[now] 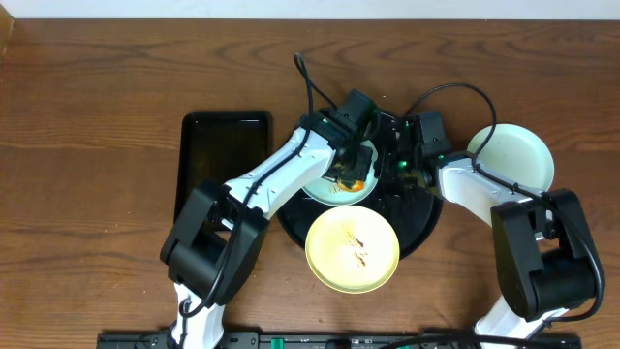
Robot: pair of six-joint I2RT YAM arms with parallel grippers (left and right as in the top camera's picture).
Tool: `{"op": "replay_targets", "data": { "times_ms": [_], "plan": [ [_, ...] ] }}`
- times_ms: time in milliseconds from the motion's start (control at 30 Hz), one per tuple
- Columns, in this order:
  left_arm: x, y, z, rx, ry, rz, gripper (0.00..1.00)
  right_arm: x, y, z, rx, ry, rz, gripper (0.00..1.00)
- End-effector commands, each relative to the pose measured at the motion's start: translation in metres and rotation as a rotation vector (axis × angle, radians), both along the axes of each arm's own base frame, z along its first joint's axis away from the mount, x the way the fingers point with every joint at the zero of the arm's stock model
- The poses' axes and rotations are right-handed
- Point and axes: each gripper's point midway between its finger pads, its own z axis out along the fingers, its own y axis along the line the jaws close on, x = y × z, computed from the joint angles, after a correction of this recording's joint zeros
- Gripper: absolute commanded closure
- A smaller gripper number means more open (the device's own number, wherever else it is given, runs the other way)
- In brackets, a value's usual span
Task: Clean dirty plates on tray and stack at the side
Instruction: 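Scrub the top pale green plate with the sponge in the left gripper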
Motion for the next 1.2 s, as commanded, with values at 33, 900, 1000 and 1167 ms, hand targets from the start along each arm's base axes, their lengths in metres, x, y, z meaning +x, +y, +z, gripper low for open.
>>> {"op": "replay_targets", "data": {
  "times_ms": [33, 900, 1000, 1167],
  "plan": [
    [-0.012, 0.01, -0.019, 0.03, 0.048, -0.002, 0.92, 0.0, 0.002, -0.005, -0.005, 0.014, -0.008, 0.99],
    [0.039, 0.078, 0.006, 0.169, -0.159, 0.208, 0.92, -0.012, -0.01, -0.015, -0.07, 0.072, -0.03, 0.99],
    [0.035, 0.071, 0.036, 0.095, -0.179, 0.198, 0.92, -0.01, -0.011, -0.015, -0.076, 0.066, -0.033, 0.99],
    [0.029, 0.078, 0.077, 0.053, -0.234, 0.213, 0.92, -0.006, -0.014, -0.014, -0.099, 0.038, -0.028, 0.99]
  ]
}}
